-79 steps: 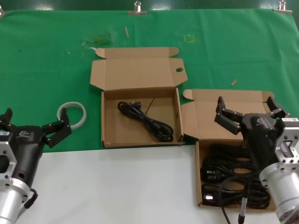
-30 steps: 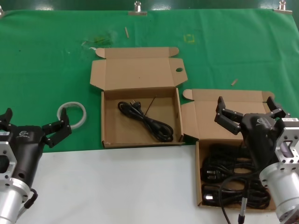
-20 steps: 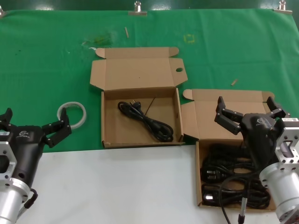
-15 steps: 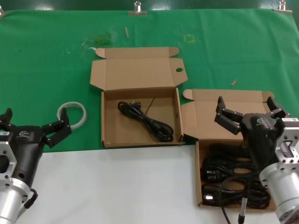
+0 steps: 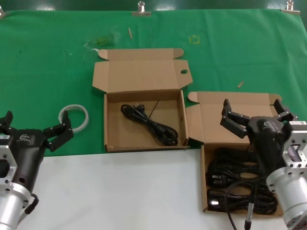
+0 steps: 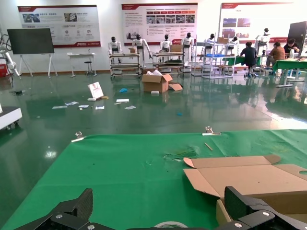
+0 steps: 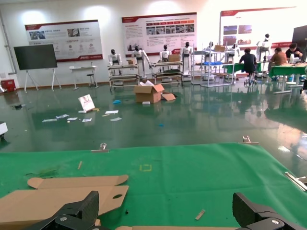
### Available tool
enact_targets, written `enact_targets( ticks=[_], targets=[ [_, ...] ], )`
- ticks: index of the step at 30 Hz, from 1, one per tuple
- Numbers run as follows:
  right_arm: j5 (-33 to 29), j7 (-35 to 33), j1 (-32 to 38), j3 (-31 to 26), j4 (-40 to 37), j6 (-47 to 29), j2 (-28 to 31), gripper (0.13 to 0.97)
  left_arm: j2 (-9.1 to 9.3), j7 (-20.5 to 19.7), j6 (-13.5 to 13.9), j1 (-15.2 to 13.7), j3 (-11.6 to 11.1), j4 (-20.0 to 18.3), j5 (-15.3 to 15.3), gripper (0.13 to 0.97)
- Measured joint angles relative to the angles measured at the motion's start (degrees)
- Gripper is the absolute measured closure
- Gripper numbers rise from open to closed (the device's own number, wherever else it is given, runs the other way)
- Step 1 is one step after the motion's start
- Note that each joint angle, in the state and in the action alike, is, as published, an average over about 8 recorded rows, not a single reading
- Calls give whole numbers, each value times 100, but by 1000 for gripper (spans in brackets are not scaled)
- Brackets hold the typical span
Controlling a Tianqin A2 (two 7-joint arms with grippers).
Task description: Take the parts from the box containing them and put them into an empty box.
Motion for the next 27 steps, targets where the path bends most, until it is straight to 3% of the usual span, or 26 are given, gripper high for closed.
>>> enact_targets(
  ticks=[27],
  targets=[
    [0, 0, 0, 0, 0, 0, 0, 129, 0, 0, 0, 0, 0, 0, 0, 132]
  ],
)
